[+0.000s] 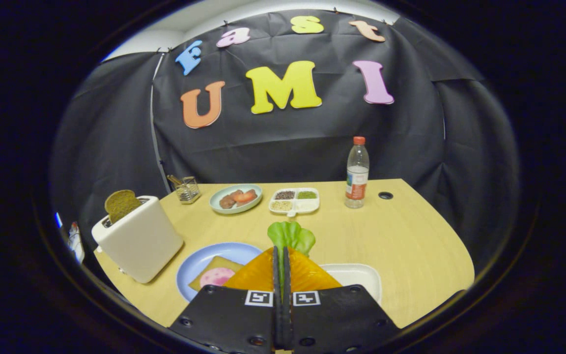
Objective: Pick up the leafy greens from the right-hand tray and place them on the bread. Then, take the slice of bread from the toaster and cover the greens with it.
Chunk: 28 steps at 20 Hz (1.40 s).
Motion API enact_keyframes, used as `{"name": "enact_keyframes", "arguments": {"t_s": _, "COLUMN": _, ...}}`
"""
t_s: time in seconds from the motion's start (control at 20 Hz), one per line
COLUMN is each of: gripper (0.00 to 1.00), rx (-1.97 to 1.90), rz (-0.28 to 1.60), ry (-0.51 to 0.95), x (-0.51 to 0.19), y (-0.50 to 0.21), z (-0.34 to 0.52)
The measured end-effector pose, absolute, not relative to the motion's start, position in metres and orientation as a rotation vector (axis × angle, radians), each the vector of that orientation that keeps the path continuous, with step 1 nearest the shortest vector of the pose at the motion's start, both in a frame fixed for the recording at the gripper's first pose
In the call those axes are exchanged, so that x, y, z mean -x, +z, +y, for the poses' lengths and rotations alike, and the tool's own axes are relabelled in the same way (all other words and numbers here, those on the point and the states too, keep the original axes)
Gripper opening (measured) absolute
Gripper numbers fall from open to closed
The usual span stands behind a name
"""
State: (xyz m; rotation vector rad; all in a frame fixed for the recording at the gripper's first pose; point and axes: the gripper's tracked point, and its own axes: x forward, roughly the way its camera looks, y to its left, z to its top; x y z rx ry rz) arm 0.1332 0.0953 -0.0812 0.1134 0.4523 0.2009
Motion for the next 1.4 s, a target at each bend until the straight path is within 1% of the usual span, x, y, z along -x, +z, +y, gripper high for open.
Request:
{"name": "enact_keyframes", "arguments": {"t_s": 0.2, "gripper": 0.00, "rx": -0.045, "rz": 0.460, "ry": 0.215, "x": -0.135, "y": -0.084, "z": 0.125}}
{"name": "enact_keyframes", "arguments": {"t_s": 0.55, "gripper": 0.00, "rx": 0.054, "rz": 0.500, "ry": 0.185, "x": -0.140, "y": -0.105, "z": 0.156}}
{"name": "enact_keyframes", "arguments": {"t_s": 0.7, "gripper": 0.00, "rx": 0.070, "rz": 0.486, "ry": 0.180, "x": -0.143, "y": -0.103, "z": 0.169}}
{"name": "enact_keyframes", "arguments": {"t_s": 1.0, "gripper": 0.00, "rx": -0.019, "rz": 0.505, "ry": 0.253, "x": -0.131, "y": -0.100, "z": 0.208}}
{"name": "enact_keyframes", "arguments": {"t_s": 1.35, "gripper": 0.01, "rx": -0.096, "rz": 0.549, "ry": 0.299, "x": -0.139, "y": -0.116, "z": 0.242}}
{"name": "enact_keyframes", "arguments": {"t_s": 1.4, "gripper": 0.07, "rx": -0.101, "rz": 0.555, "ry": 0.301, "x": -0.141, "y": -0.124, "z": 0.248}}
